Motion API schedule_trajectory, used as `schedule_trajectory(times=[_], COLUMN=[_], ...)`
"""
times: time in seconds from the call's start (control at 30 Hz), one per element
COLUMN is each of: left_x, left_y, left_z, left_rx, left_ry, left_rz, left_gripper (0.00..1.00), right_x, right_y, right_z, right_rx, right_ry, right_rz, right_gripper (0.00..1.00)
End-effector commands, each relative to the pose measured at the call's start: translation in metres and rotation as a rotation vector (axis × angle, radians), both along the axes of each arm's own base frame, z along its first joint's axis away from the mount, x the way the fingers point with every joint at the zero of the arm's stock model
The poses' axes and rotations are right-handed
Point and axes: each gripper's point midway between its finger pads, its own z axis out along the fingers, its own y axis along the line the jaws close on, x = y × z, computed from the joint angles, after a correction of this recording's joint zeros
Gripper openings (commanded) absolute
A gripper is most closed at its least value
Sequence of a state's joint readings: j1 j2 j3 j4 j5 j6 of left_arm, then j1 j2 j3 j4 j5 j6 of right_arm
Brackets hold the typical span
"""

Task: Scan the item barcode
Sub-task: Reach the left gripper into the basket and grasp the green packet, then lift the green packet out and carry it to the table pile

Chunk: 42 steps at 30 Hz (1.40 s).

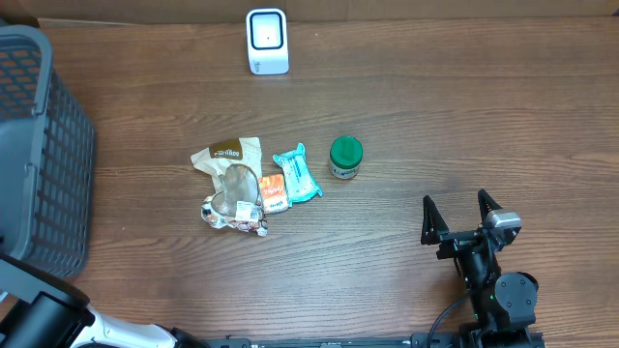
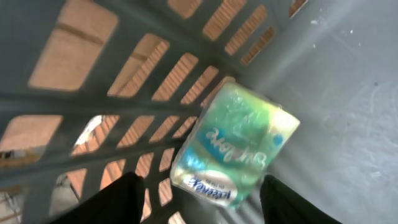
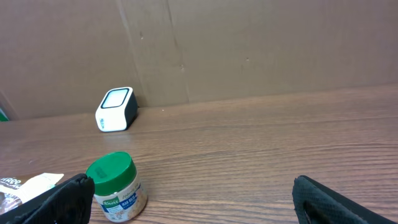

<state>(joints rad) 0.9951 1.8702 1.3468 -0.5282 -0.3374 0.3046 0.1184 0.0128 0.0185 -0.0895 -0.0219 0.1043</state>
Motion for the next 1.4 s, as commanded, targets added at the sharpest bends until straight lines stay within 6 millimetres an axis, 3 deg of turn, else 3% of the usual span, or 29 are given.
schedule_trajectory(times=[0.0, 0.23, 0.3, 0.37, 0.47, 0.57, 0.63, 0.73, 0.83, 0.87, 1.07, 1.13, 1.17, 1.23, 1.27, 1.37], left_x=[-0.001, -0.001, -0.002, 0.0, 0.004, 0.01, 0.024, 0.043, 0.068, 0.082, 0.114, 0.117, 0.118, 0.117, 0.117, 0.123], left_y=[0.0, 0.001, -0.001, -0.003, -0.003, -0.006, -0.011, -0.018, -0.027, -0.035, -0.076, -0.097, -0.121, -0.146, -0.176, -0.222], left_z=[-0.016, -0.056, -0.068, -0.071, -0.068, -0.062, -0.048, -0.019, 0.03, 0.066, 0.2, 0.238, 0.27, 0.289, 0.299, 0.286], left_rx=[-0.002, -0.059, -0.081, -0.092, -0.085, -0.078, -0.052, 0.003, 0.089, 0.148, 0.331, 0.378, 0.415, 0.424, 0.394, 0.271], left_ry=[0.029, 0.065, 0.078, 0.073, 0.066, 0.061, 0.04, -0.026, -0.115, -0.179, -0.469, -0.548, -0.609, -0.655, -0.701, -0.708], left_rz=[-0.023, -0.024, -0.025, -0.03, -0.037, -0.05, -0.073, -0.075, -0.105, -0.125, -0.179, -0.208, -0.254, -0.296, -0.331, -0.395], left_gripper=[0.67, 0.68, 0.57, 0.3, 0.04, 0.04, 0.04, 0.04, 0.04, 0.04, 0.04, 0.04, 0.04, 0.04, 0.04, 0.04], right_x=[0.0, 0.0, 0.0, 0.0, 0.0, 0.0, 0.0, 0.0, 0.0, 0.0, 0.0, 0.0, 0.0, 0.0, 0.0, 0.0], right_y=[-0.001, -0.001, -0.001, -0.001, -0.001, -0.001, -0.001, -0.001, -0.001, -0.001, -0.001, -0.001, -0.001, -0.001, -0.001, -0.001], right_z=[-0.002, -0.002, -0.002, -0.002, -0.002, -0.002, -0.002, -0.002, -0.002, -0.002, -0.002, -0.002, -0.002, -0.002, -0.002, -0.002], right_rx=[0.001, 0.001, 0.001, 0.001, 0.001, 0.001, 0.001, 0.001, 0.001, 0.001, 0.001, 0.001, 0.001, 0.001, 0.001, 0.001], right_ry=[-0.004, -0.004, -0.004, -0.004, -0.004, -0.004, -0.004, -0.004, -0.004, -0.004, -0.004, -0.004, -0.004, -0.004, -0.004, -0.004], right_rz=[-0.003, -0.003, -0.003, -0.003, -0.003, -0.003, -0.003, -0.003, -0.003, -0.003, -0.003, -0.003, -0.003, -0.003, -0.003, -0.003], right_gripper=[1.0, 1.0, 1.0, 1.0, 1.0, 1.0, 1.0, 1.0, 1.0, 1.0, 1.0, 1.0, 1.0, 1.0, 1.0, 1.0])
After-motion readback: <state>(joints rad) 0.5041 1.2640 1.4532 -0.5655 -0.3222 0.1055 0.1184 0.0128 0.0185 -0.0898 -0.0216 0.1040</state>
